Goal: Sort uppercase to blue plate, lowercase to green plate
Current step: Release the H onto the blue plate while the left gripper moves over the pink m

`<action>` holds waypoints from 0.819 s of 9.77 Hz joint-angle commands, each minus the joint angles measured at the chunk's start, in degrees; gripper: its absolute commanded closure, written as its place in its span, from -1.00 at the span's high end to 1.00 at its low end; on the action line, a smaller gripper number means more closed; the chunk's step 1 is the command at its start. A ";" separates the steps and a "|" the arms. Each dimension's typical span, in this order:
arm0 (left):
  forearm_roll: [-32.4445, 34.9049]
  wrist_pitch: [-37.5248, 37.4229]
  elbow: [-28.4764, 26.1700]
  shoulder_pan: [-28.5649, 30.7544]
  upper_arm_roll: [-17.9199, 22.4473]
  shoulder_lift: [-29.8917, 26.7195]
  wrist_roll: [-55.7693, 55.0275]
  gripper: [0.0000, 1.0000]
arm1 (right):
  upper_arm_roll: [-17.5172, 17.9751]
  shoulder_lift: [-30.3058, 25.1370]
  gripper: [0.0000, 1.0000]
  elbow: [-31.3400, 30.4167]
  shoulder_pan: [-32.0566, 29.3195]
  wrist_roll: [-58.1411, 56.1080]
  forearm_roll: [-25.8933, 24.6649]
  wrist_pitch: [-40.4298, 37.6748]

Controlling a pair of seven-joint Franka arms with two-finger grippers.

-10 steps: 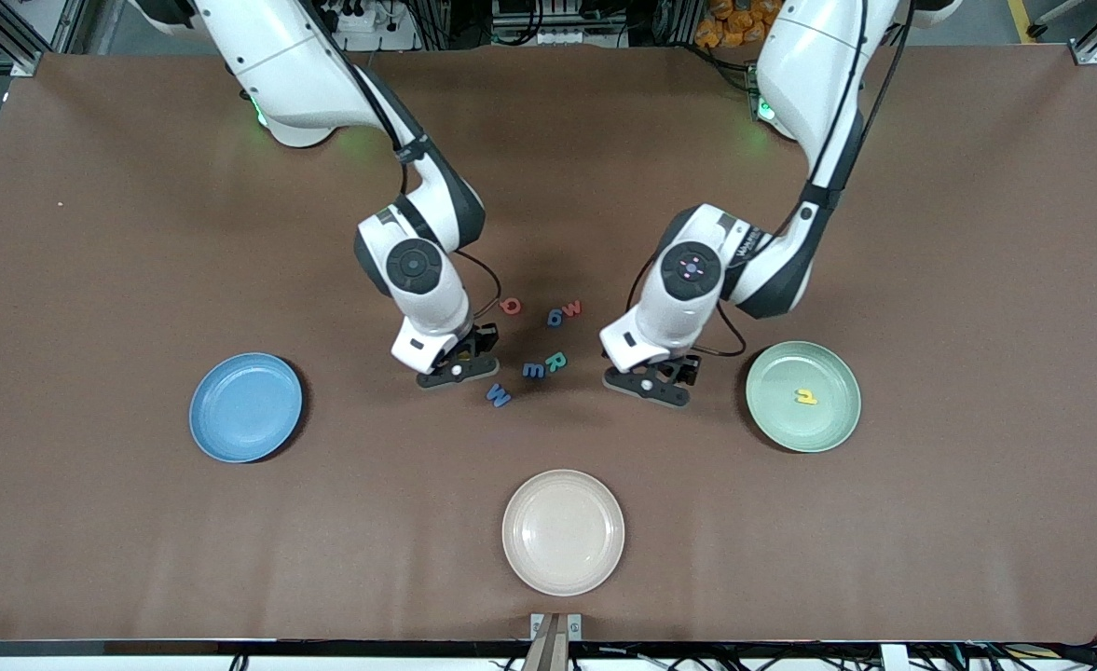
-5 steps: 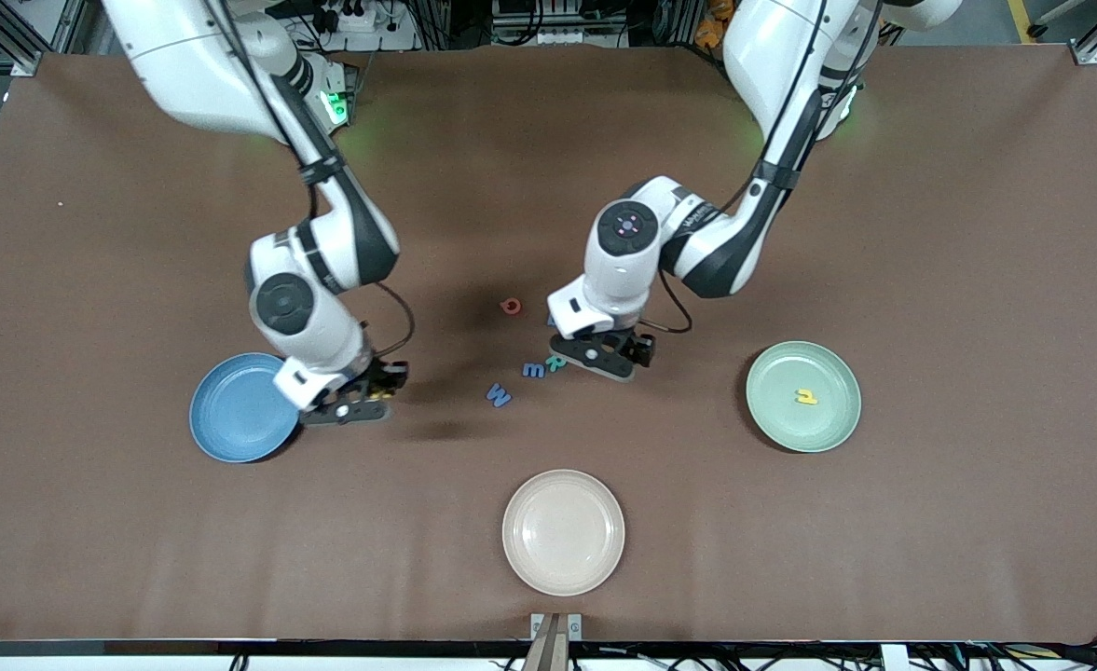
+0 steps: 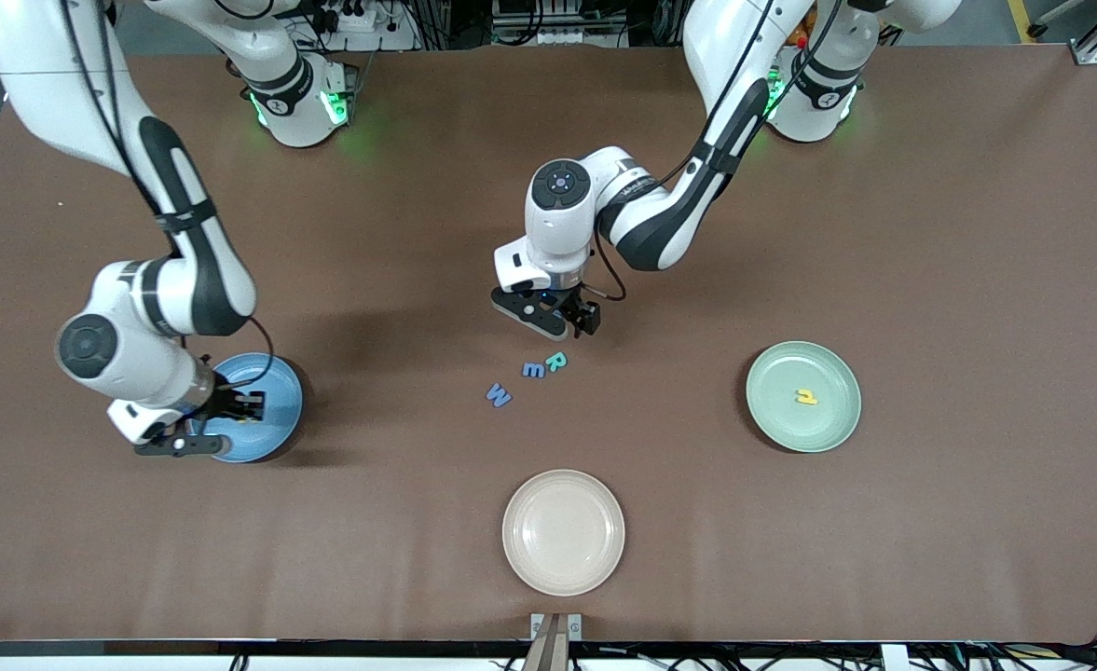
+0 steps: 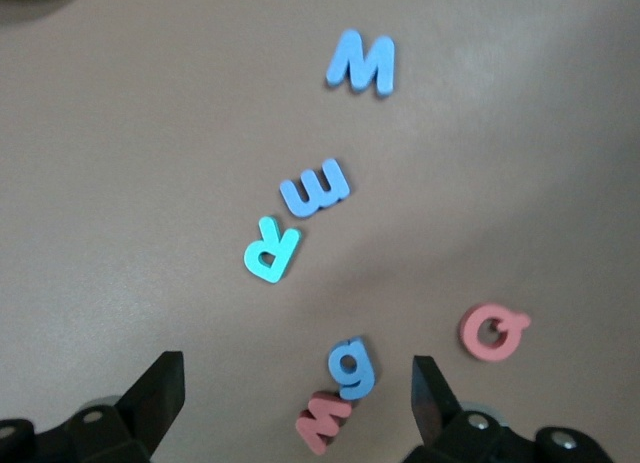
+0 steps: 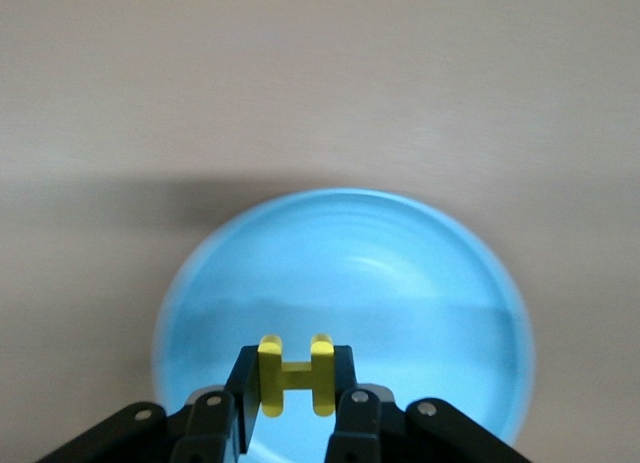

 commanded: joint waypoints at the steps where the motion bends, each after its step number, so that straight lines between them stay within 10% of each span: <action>1: 1.51 -0.52 -1.47 0.75 -1.32 0.05 4.57 1.00 | 1.15 0.45 0.80 -0.52 -4.09 -2.88 -0.68 0.76; 8: 8.79 -0.44 -5.61 0.92 -3.61 0.49 18.37 1.00 | 1.15 1.86 1.00 1.06 -4.45 -2.18 0.12 1.12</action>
